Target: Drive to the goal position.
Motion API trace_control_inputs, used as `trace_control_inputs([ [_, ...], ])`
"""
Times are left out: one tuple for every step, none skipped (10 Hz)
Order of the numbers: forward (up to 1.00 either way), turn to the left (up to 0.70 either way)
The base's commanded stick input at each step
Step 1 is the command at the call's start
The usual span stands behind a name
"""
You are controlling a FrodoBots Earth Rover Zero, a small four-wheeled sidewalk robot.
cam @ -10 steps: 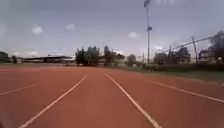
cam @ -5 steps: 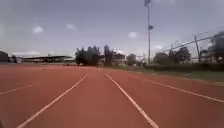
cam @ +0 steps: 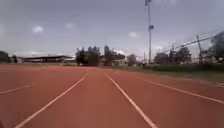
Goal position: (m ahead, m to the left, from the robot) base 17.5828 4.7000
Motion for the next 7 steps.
trace_control_inputs([
  [0.45,0.00],
  [0.45,0.00],
  [0.45,0.00],
  [0.45,0.00],
  [0.45,0.00],
  [0.45,0.00],
  [0.45,0.00],
])
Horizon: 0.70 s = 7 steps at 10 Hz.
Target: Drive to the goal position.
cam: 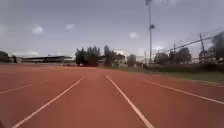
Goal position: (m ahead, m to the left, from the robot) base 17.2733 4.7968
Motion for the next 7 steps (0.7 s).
trace_control_inputs([
  [0.45,0.00],
  [0.45,0.00],
  [0.45,0.00],
  [0.45,0.00],
  [0.45,0.00],
  [0.45,0.00],
  [0.45,0.00],
])
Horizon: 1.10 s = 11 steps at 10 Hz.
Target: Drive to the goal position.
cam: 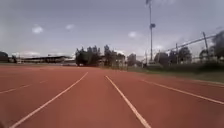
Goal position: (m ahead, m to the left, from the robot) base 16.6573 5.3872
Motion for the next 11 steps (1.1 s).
trace_control_inputs([
  [0.45,0.00],
  [0.45,0.00],
  [0.45,0.00],
  [0.45,0.00],
  [0.45,0.00],
  [0.45,0.00],
  [0.45,0.00],
  [0.45,0.00],
  [0.45,0.00],
  [0.45,0.00],
  [0.45,0.00],
])
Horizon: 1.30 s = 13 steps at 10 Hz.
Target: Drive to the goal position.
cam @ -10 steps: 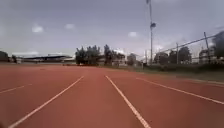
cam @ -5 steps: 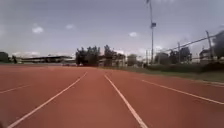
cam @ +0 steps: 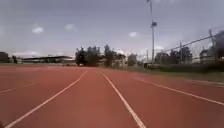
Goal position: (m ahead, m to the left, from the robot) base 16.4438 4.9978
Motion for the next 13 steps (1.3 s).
trace_control_inputs([
  [0.45,0.00],
  [0.45,0.00],
  [0.45,0.00],
  [0.45,0.00],
  [0.45,0.00],
  [0.45,0.00],
  [0.45,0.00],
  [0.45,0.00],
  [0.45,0.00],
  [0.45,0.00],
  [0.45,0.00],
  [0.45,0.00],
  [0.45,0.00],
])
